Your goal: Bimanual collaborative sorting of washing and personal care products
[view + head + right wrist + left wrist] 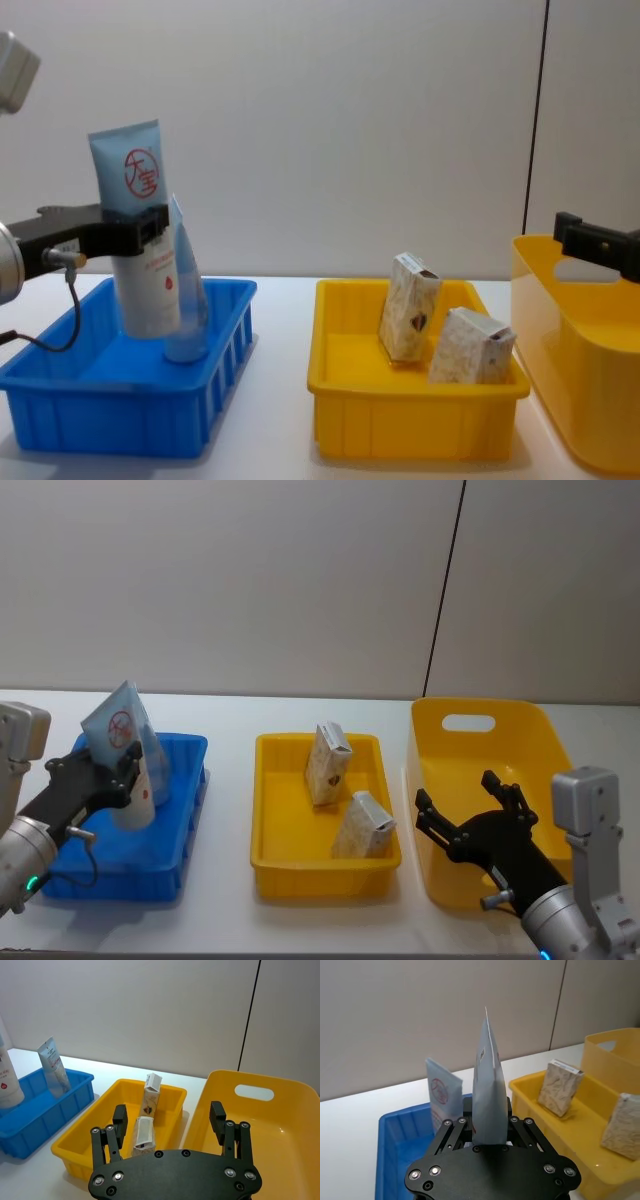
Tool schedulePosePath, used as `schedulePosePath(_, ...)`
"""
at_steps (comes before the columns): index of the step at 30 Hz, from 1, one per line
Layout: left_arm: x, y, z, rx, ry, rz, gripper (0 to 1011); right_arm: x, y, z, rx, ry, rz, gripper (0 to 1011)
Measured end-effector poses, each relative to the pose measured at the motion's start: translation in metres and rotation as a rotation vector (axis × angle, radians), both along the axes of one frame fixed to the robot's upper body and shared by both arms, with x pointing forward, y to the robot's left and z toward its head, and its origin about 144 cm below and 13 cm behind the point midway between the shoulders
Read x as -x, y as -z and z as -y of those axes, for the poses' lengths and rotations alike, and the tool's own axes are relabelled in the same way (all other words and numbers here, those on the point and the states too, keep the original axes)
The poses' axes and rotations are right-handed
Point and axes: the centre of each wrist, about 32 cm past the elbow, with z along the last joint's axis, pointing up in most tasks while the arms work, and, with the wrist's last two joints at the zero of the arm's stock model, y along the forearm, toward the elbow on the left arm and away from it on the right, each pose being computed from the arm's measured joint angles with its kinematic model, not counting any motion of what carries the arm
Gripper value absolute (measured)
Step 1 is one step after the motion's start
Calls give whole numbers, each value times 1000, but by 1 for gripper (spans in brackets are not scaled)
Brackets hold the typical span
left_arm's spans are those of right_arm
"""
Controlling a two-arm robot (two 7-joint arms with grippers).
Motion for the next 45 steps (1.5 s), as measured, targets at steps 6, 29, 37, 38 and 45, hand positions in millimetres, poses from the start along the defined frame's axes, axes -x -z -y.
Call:
schedulePosePath(6,3,-7,6,22,55,19,270,0,0,0,0,0,0,1001)
schedulePosePath(29,-5,-30,54,29,189,114,269,0,0,0,0,0,0,1000)
schedulePosePath(37,-7,-35,69,10,196,115,269,0,0,0,0,0,0,1000)
schedulePosePath(38,-7,-36,71,9,197,115,269,0,0,0,0,0,0,1000)
schedulePosePath(45,-5,-42,83,6,206,112,269,0,0,0,0,0,0,1000)
